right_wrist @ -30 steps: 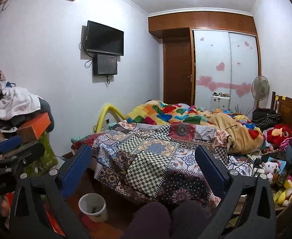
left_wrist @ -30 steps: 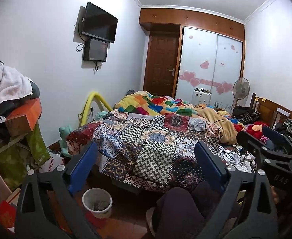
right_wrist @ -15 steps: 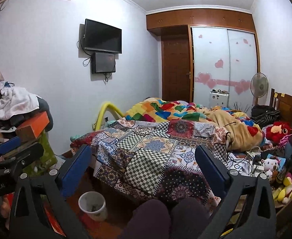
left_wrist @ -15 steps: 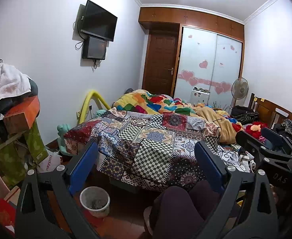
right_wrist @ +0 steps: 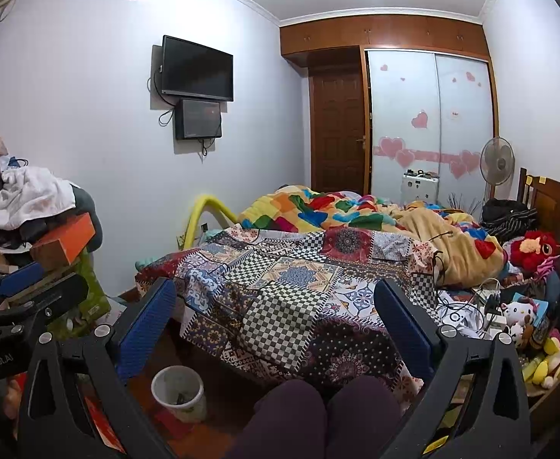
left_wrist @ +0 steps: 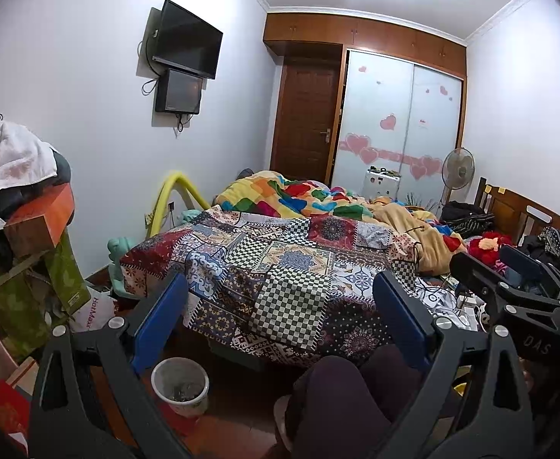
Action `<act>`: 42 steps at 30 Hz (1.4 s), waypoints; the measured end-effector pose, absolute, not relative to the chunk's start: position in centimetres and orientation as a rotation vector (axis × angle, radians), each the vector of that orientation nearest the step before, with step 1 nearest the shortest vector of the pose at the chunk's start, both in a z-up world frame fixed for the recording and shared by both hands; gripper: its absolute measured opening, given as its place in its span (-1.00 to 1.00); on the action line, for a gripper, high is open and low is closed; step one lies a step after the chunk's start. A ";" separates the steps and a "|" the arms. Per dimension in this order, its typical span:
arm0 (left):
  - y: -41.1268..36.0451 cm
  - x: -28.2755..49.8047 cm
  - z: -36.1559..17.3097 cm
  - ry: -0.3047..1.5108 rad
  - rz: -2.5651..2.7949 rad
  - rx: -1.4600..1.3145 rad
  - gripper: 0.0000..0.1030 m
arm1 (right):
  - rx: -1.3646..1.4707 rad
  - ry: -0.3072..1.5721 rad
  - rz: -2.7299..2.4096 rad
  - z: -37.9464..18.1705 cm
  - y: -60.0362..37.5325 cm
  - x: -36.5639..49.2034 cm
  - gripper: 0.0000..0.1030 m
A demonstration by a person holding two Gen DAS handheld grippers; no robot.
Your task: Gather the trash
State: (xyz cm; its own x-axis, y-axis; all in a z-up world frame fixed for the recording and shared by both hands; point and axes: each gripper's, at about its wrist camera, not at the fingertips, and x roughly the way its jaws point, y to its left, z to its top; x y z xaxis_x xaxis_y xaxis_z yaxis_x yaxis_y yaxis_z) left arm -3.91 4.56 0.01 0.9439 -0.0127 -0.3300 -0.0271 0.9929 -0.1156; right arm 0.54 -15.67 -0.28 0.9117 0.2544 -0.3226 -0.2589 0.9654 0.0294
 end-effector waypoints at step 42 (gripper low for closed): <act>4.3 -4.7 0.4 0.313 0.019 -0.115 0.90 | -0.012 0.330 0.261 0.0 -15.6 0.5 1.00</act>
State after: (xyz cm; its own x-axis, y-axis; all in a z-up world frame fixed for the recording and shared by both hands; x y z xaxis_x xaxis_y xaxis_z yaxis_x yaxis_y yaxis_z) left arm -4.70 4.32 0.39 0.9514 0.0010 -0.3081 -0.0366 0.9933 -0.1098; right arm 0.47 -15.63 0.03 0.9128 0.2517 -0.3216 -0.2556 0.9663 0.0310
